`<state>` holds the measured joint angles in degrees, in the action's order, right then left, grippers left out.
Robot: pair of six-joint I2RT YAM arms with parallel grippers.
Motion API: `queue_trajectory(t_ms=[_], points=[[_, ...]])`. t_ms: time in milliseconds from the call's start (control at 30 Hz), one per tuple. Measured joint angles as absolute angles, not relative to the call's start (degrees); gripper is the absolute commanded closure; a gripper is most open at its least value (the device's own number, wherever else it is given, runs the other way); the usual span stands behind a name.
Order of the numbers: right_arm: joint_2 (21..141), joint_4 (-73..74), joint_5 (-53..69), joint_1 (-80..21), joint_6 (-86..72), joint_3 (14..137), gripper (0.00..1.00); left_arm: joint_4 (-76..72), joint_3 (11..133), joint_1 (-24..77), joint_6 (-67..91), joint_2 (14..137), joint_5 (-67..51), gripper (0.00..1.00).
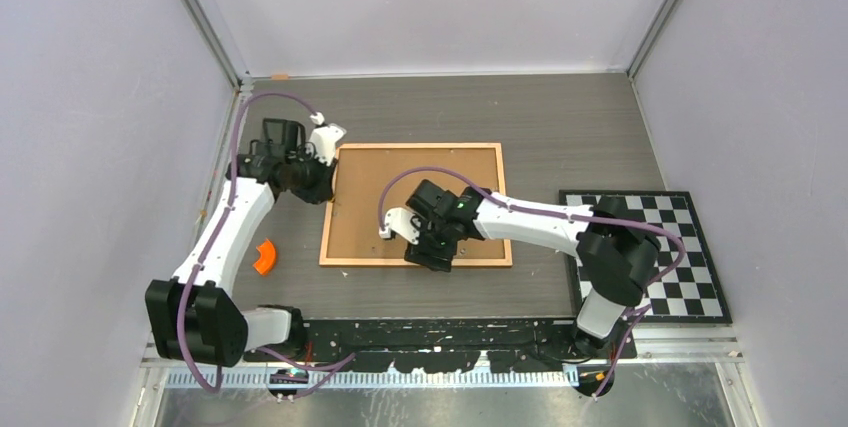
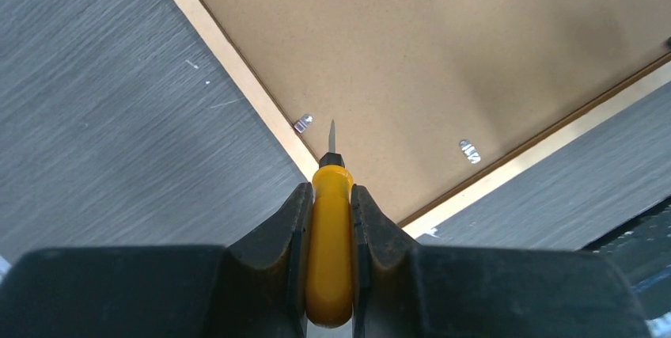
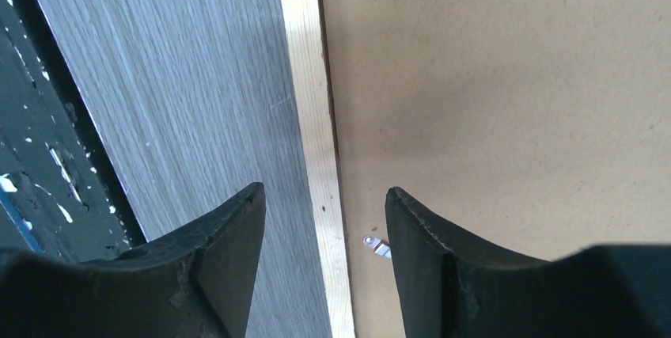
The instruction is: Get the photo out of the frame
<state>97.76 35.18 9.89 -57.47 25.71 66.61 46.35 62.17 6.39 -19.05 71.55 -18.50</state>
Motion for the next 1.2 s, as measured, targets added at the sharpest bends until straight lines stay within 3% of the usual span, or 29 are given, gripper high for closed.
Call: queue_trajectory(t_ms=[500, 1200], points=[[100.75, 34.63, 13.21, -56.66, 23.42, 64.29, 0.50, 39.53, 58.02, 11.03, -21.63, 75.22, -8.12, 1.00], [102.67, 34.74, 11.86, -56.42, 22.26, 66.28, 0.88, 36.67, 56.31, 14.74, -23.73, 77.54, -3.20, 1.00]])
